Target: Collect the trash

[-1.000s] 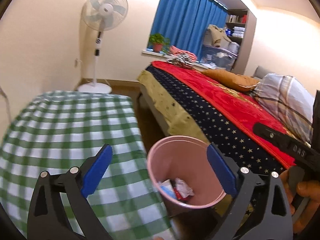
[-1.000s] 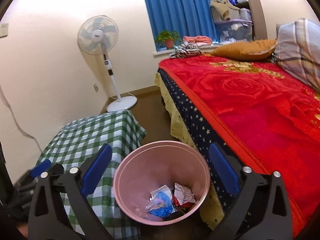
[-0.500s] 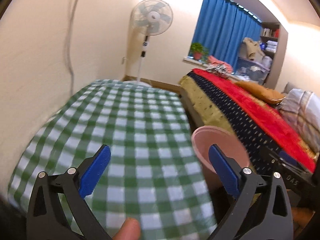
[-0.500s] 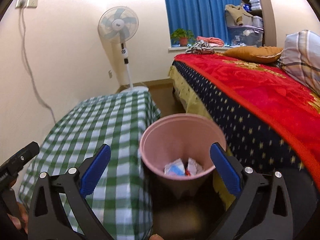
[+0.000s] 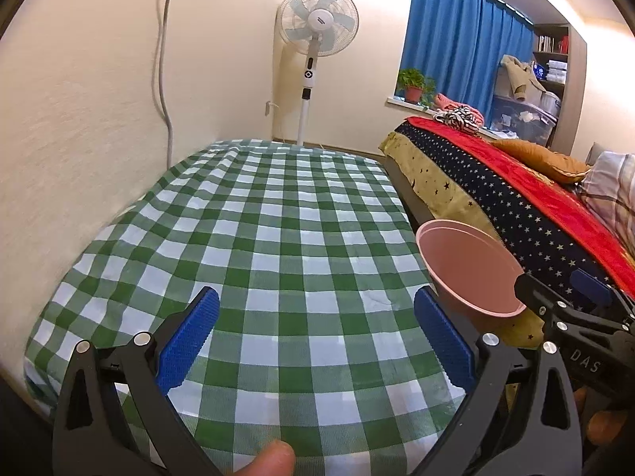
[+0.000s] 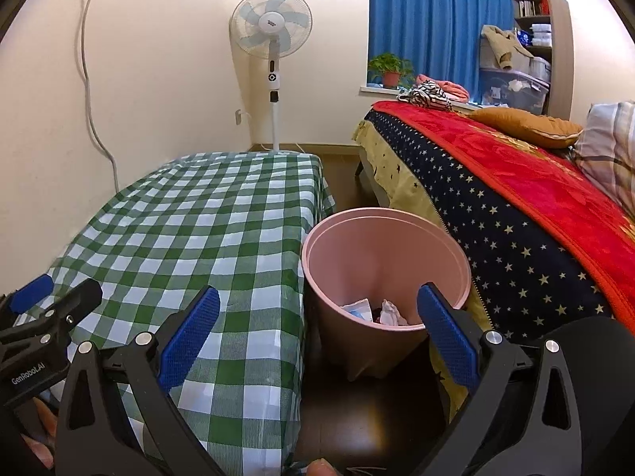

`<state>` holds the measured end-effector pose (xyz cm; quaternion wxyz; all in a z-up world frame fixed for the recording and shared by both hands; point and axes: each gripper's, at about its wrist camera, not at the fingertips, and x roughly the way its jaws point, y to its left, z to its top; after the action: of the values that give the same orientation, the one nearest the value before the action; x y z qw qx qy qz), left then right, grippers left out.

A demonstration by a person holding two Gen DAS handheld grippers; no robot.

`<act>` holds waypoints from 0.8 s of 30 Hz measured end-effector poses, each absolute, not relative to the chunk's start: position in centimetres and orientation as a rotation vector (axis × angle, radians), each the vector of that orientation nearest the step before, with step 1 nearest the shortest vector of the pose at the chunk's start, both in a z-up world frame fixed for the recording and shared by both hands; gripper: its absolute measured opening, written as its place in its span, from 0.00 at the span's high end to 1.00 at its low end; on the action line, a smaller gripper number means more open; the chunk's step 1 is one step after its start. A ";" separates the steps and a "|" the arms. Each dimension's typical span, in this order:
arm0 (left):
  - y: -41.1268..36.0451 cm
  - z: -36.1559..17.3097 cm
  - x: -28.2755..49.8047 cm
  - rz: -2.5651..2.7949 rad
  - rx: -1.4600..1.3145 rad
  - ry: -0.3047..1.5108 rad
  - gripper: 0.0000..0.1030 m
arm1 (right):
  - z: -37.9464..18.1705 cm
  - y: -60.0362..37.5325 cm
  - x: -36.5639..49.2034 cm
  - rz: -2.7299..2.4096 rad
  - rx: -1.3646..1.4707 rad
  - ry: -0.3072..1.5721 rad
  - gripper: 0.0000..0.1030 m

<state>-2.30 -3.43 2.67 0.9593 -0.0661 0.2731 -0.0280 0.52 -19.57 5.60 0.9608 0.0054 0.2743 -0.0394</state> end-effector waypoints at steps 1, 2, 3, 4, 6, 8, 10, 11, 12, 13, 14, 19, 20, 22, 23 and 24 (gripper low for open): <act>-3.5 2.6 -2.2 -0.054 -0.133 0.553 0.08 | 5.5 -19.6 0.6 -0.080 0.013 0.559 0.05; -3.6 2.5 -2.3 -0.054 -0.132 0.551 0.08 | 5.4 -19.6 0.8 -0.079 0.017 0.562 0.05; -3.6 2.5 -2.2 -0.054 -0.130 0.551 0.08 | 5.3 -19.6 0.8 -0.079 0.021 0.562 0.05; -3.6 2.5 -2.2 -0.054 -0.126 0.550 0.08 | 5.3 -19.6 0.9 -0.079 0.026 0.559 0.05; -3.7 2.4 -2.2 -0.056 -0.120 0.545 0.08 | 5.3 -19.4 1.1 -0.075 0.029 0.555 0.05; -3.9 2.4 -2.2 -0.054 -0.115 0.541 0.08 | 5.3 -19.5 1.2 -0.074 0.028 0.553 0.05; -3.8 2.2 -2.1 -0.051 -0.117 0.543 0.08 | 5.2 -19.4 1.3 -0.073 0.029 0.554 0.05; -3.8 2.1 -2.0 -0.048 -0.118 0.546 0.08 | 5.2 -19.4 1.4 -0.073 0.030 0.555 0.05; -3.7 2.0 -2.0 -0.047 -0.120 0.548 0.08 | 5.2 -19.4 1.4 -0.074 0.030 0.554 0.05; -3.8 2.0 -2.0 -0.046 -0.122 0.550 0.08 | 5.2 -19.4 1.5 -0.075 0.030 0.554 0.05; -3.8 1.9 -1.9 -0.045 -0.123 0.553 0.08 | 5.2 -19.4 1.5 -0.074 0.031 0.553 0.05; -3.8 1.6 -1.9 -0.040 -0.126 0.557 0.08 | 5.2 -19.3 1.6 -0.074 0.031 0.558 0.05; -3.8 1.6 -1.8 -0.040 -0.126 0.557 0.08 | 5.2 -19.4 1.6 -0.075 0.032 0.558 0.05; -3.8 1.5 -1.8 -0.039 -0.127 0.558 0.08 | 5.2 -19.4 1.7 -0.077 0.034 0.558 0.05; -3.8 1.5 -1.8 -0.039 -0.127 0.558 0.08 | 5.2 -19.4 1.7 -0.077 0.033 0.558 0.05; -3.7 1.5 -1.8 -0.040 -0.128 0.559 0.08 | 5.2 -19.4 1.7 -0.076 0.032 0.558 0.05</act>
<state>-1.84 -3.75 1.52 0.9590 -0.0631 0.2755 -0.0197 1.69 -19.41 5.19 0.9605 0.0159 0.2753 -0.0374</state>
